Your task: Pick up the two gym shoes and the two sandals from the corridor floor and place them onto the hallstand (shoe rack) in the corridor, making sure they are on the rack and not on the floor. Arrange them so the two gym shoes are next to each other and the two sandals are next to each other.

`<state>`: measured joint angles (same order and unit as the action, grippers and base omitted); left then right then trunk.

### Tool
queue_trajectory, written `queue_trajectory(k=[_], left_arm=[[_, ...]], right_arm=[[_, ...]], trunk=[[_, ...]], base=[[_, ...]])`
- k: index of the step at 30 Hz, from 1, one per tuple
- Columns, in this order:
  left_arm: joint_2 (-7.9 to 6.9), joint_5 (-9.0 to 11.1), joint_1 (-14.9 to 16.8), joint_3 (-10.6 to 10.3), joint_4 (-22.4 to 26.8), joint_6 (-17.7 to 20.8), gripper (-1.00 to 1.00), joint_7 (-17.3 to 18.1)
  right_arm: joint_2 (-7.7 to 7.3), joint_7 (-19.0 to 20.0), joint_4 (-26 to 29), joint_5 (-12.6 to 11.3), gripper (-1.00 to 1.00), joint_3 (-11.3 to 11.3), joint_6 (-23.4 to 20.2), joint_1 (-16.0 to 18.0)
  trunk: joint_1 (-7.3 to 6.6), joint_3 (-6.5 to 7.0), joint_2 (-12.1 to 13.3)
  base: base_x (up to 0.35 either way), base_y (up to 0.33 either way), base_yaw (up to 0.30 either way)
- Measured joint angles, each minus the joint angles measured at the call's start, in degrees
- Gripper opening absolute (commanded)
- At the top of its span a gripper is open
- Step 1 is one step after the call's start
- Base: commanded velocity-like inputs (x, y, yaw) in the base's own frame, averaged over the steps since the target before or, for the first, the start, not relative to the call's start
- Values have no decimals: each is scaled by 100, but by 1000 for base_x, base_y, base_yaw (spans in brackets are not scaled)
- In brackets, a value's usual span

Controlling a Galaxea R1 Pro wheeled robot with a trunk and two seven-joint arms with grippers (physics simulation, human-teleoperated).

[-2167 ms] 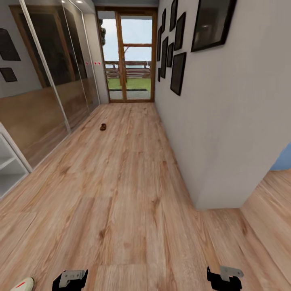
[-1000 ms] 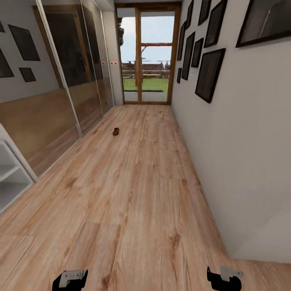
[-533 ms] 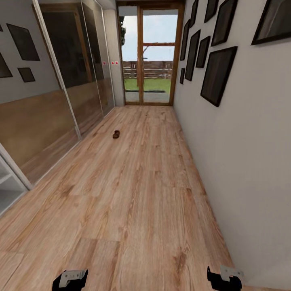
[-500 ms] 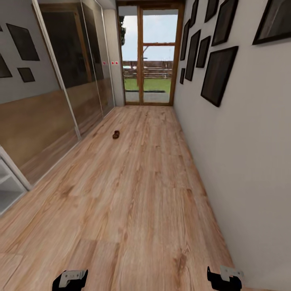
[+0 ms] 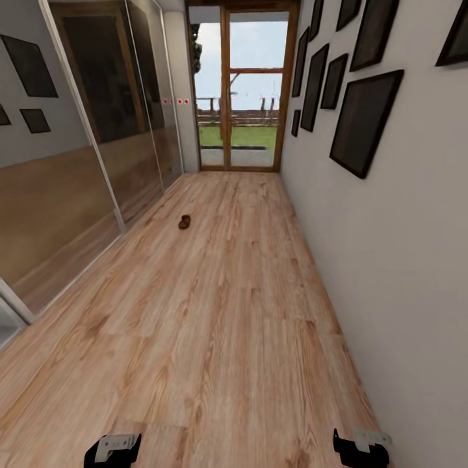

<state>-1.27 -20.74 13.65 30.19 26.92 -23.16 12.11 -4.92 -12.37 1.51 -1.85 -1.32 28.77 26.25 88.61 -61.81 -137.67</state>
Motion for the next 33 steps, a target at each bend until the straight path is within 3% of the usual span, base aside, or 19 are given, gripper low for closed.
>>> queue_trajectory(k=[33], left_arm=[[0, 0, 0, 0, 0, 0, 100, 0]], right_arm=[[-1, 9, 3, 1, 100, 0, 0, 0]], trunk=[[0, 0, 0]], base=[[339, 0, 0]])
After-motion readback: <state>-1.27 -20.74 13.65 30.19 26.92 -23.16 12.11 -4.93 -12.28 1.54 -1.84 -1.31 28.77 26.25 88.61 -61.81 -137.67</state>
